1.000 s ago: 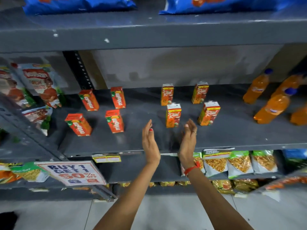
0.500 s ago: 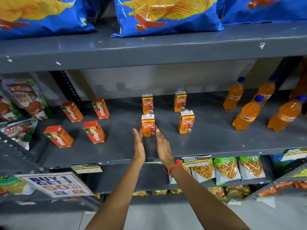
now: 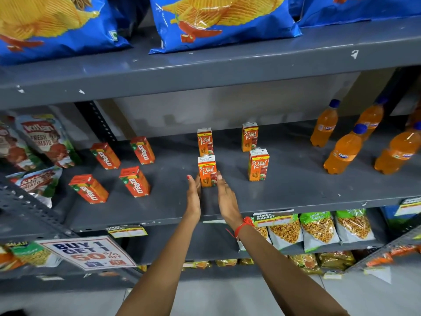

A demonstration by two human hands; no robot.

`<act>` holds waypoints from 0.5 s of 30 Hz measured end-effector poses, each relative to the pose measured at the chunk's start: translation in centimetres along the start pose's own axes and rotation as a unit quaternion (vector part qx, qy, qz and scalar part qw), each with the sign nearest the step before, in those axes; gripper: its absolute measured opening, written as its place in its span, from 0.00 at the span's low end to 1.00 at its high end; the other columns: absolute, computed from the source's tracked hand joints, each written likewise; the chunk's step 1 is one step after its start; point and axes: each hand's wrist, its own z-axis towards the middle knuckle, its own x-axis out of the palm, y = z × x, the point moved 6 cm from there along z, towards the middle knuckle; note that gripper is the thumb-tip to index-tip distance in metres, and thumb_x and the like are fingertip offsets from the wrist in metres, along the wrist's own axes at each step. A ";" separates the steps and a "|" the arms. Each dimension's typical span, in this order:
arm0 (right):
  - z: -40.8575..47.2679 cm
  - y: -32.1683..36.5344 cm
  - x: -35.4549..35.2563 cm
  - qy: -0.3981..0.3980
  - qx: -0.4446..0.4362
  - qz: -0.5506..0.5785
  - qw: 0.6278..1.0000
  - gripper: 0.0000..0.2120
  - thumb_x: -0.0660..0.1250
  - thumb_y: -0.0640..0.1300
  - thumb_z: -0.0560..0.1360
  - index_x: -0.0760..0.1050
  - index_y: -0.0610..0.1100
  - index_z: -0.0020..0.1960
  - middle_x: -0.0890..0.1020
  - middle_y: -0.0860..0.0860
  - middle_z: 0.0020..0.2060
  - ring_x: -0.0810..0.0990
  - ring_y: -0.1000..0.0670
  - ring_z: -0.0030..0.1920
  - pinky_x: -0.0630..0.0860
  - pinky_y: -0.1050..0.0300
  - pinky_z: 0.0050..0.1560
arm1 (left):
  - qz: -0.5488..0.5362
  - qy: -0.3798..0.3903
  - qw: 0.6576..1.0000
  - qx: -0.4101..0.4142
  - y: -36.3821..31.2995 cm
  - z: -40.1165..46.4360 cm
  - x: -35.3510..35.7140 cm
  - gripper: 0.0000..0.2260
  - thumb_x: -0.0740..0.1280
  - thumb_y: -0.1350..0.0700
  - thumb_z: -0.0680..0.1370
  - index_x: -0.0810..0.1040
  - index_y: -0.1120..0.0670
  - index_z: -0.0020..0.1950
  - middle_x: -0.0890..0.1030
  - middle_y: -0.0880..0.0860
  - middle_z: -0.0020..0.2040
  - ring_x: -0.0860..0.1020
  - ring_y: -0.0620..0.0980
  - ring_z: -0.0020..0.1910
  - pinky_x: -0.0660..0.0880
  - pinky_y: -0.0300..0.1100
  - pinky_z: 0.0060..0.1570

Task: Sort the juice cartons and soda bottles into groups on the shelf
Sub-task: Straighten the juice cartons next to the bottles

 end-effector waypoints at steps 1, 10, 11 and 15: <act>-0.1 0.1 0.0 0.002 0.000 0.000 1.000 0.26 0.46 0.62 0.78 0.60 0.53 0.72 0.67 0.52 0.72 0.62 0.50 0.73 0.55 0.50 0.74 | 0.000 0.001 1.000 0.002 0.0 0.0 0.0 0.27 0.39 0.44 0.79 0.63 0.55 0.70 0.66 0.54 0.72 0.62 0.50 0.71 0.55 0.43 0.68; -2.5 -0.7 -6.3 -0.131 -0.056 0.145 0.979 0.13 0.58 0.54 0.78 0.71 0.60 0.62 0.74 0.56 0.65 0.70 0.51 0.68 0.67 0.57 0.67 | -0.020 -0.207 0.970 0.124 0.0 -3.0 -1.3 0.17 0.53 0.51 0.79 0.69 0.53 0.66 0.72 0.53 0.67 0.69 0.49 0.65 0.64 0.47 0.67; -2.8 -0.8 -8.1 -0.177 -0.062 0.177 0.966 0.10 0.59 0.52 0.77 0.73 0.61 0.57 0.77 0.54 0.61 0.73 0.49 0.65 0.70 0.50 0.66 | 0.000 -0.227 0.958 0.175 -0.4 -4.0 -1.0 0.15 0.54 0.51 0.78 0.73 0.51 0.62 0.75 0.52 0.61 0.73 0.50 0.61 0.69 0.47 0.61; -1.4 -0.6 -13.1 -0.205 -0.064 0.169 0.962 0.12 0.57 0.48 0.79 0.69 0.51 0.62 0.74 0.53 0.60 0.72 0.49 0.65 0.70 0.54 0.65 | 0.048 -0.103 0.969 0.217 -0.6 -4.1 5.0 0.11 0.53 0.50 0.76 0.73 0.44 0.53 0.77 0.49 0.54 0.75 0.50 0.52 0.72 0.44 0.49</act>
